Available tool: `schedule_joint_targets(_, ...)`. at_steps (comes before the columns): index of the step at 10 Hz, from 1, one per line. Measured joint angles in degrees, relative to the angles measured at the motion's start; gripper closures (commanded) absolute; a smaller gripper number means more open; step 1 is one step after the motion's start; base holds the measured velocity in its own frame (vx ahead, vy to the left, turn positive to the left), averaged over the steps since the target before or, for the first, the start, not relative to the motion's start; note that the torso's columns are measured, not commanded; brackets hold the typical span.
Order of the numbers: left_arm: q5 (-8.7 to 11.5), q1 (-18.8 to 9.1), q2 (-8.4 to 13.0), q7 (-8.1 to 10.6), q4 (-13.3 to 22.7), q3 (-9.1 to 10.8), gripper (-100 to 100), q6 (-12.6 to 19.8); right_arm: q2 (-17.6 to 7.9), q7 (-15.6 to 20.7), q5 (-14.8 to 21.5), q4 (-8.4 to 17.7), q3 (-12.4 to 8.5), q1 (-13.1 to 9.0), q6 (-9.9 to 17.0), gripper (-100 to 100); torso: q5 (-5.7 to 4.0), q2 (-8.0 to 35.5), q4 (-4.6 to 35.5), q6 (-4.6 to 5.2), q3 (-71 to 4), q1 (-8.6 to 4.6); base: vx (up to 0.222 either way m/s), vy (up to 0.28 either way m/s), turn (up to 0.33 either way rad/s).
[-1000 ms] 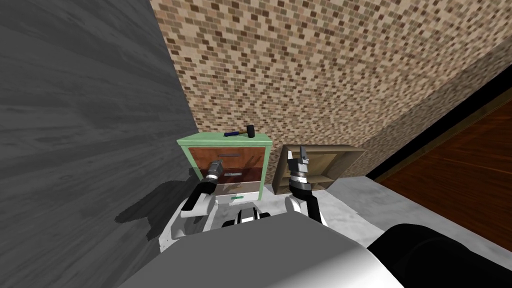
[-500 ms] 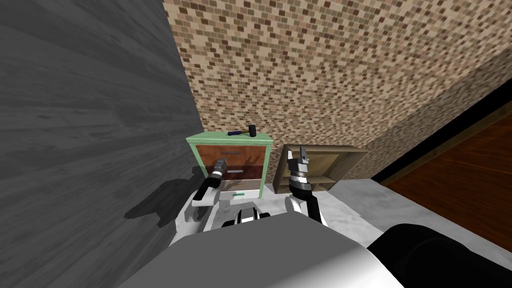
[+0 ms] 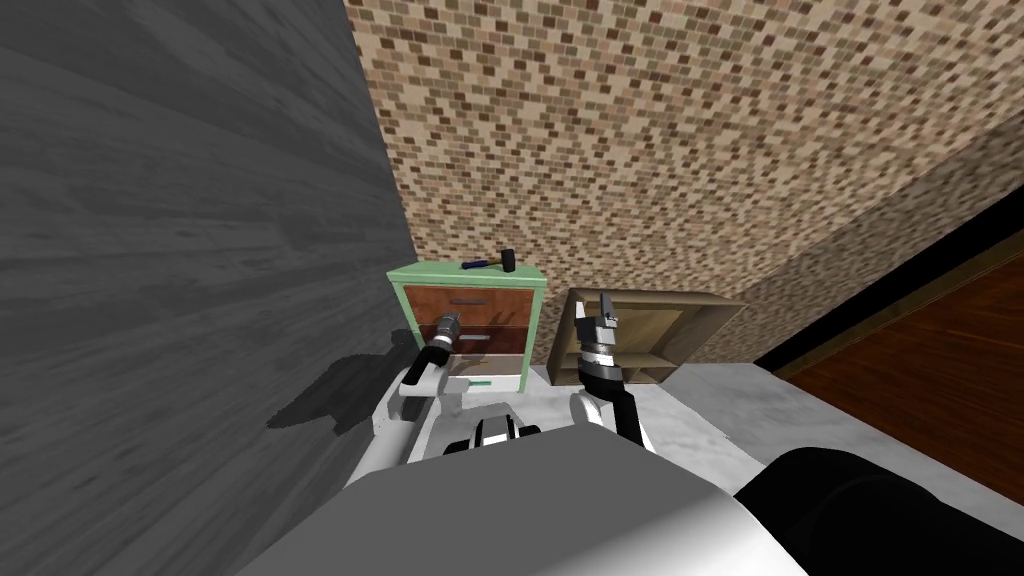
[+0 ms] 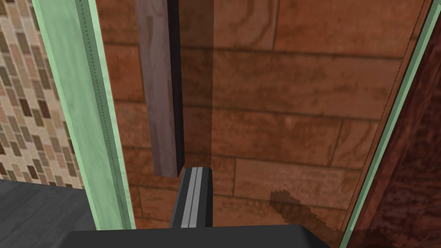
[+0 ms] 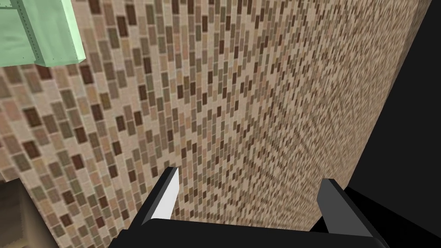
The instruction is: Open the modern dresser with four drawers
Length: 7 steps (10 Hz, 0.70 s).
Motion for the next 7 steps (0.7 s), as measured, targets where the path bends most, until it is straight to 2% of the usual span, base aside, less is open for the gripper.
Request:
schedule_joint_targets(2, -0.04, -2.56, 0.22, 0.71, 3.61, -0.19, 100, -1.08, 0.00, 0.00, 0.00, 0.00, -0.01, 0.00, 0.00, 0, 0.04, 0.36, 0.08, -0.04, 0.19, 0.15, -0.124, -0.001, 0.191)
schedule_joint_targets(4, -0.18, -6.37, 0.19, 1.43, 7.76, -0.35, 100, -2.36, 0.00, 0.00, 0.00, 0.00, 0.00, -0.01, 0.00, 0, 0.01, 0.22, 0.08, 0.03, 0.15, 0.02, -0.040, -0.006, -0.026)
schedule_joint_targets(5, -0.09, -7.36, 0.43, 1.55, 9.00, -0.43, 100, -2.10, 0.00, 0.00, 0.00, 0.00, 0.00, 0.00, 0.00, 0, 0.02, 0.00, 0.00, -0.01, 0.00, 0.06, 0.007, 0.000, 0.001)
schedule_joint_targets(7, -0.42, -9.02, 0.13, 2.06, 11.23, -0.73, 100, -2.71, 0.00, 0.00, 0.00, 0.00, -0.01, 0.00, 0.00, 0, 0.03, 0.36, 0.08, -0.04, 0.19, 0.10, -0.114, 0.001, 0.193)
